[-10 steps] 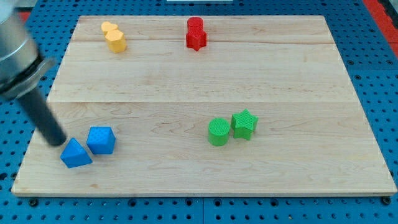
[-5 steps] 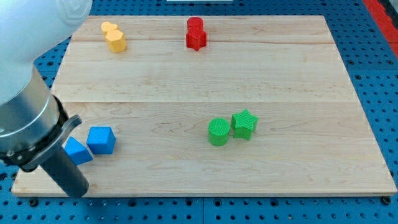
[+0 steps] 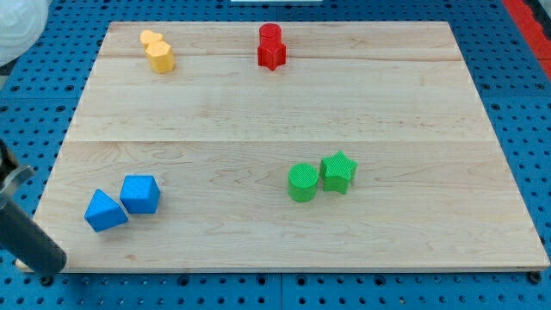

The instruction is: Push the blue triangle into the blue cube

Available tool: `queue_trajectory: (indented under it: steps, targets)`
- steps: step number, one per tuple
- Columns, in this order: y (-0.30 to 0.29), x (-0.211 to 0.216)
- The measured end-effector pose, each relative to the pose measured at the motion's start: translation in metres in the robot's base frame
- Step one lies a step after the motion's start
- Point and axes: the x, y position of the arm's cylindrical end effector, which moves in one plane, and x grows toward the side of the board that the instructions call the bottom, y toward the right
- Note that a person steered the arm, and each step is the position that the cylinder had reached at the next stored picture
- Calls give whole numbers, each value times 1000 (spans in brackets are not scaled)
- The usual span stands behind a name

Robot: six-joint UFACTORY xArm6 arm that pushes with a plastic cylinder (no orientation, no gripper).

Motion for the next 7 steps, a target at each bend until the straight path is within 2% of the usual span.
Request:
queue_trajectory:
  steps: [1, 3, 5, 7]
  targets:
    - [-14, -2]
    - [55, -38]
    - [60, -76]
    - [134, -80]
